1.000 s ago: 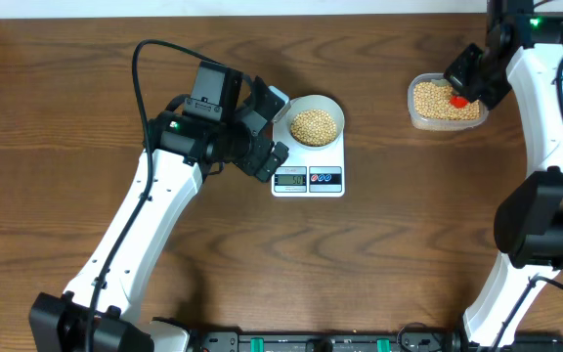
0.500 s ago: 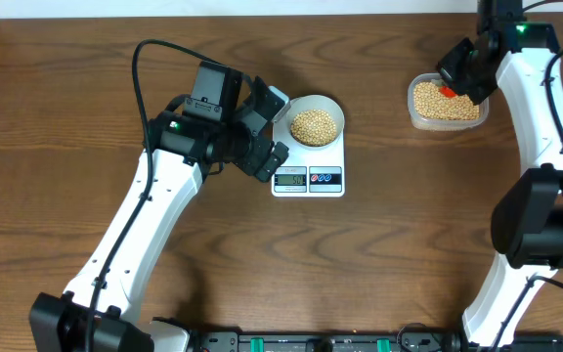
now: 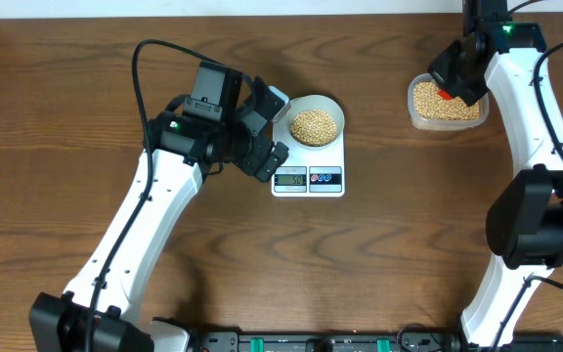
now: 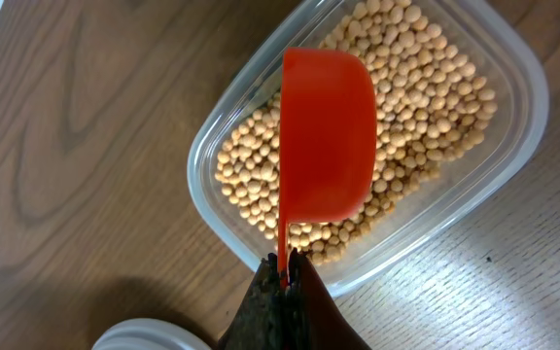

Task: Scoop item into bowl and weigh 50g on scale
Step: 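Lower the red scoop into the soybean tub with the right gripper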

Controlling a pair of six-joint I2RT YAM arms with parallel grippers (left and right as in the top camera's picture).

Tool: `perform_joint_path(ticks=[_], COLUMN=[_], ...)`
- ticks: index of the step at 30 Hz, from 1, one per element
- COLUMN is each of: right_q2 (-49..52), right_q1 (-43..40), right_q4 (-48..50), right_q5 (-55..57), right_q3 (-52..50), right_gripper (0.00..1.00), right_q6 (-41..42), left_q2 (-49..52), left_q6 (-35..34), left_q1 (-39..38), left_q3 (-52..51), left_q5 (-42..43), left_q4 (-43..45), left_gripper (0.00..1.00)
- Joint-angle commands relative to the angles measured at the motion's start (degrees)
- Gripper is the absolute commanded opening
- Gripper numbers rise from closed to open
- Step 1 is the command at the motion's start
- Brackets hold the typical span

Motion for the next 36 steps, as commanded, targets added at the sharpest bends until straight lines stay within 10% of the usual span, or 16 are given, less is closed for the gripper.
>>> perform_joint_path(ticks=[1, 19, 36], right_q2=[-0.2, -0.2, -0.2], right_q1=[0.15, 0.2, 0.2], right_q4=[-0.17, -0.24, -2.36], right_q5=[2.12, 2.38, 1.53], right_q3=[-1.18, -4.55, -4.52], right_gripper=[0.01, 0.04, 0.78], right_q6=[0.83, 0.81, -0.87], left_q2=[0.66, 0.66, 0.66], left_q6=[-0.31, -0.31, -0.31], left_q1=[0.09, 0.09, 0.09], left_q3=[-0.46, -0.46, -0.46], left_q5=[0.9, 0.9, 0.9], left_q4=[0.07, 0.09, 0.07], left_gripper=[0.93, 0.93, 0.93])
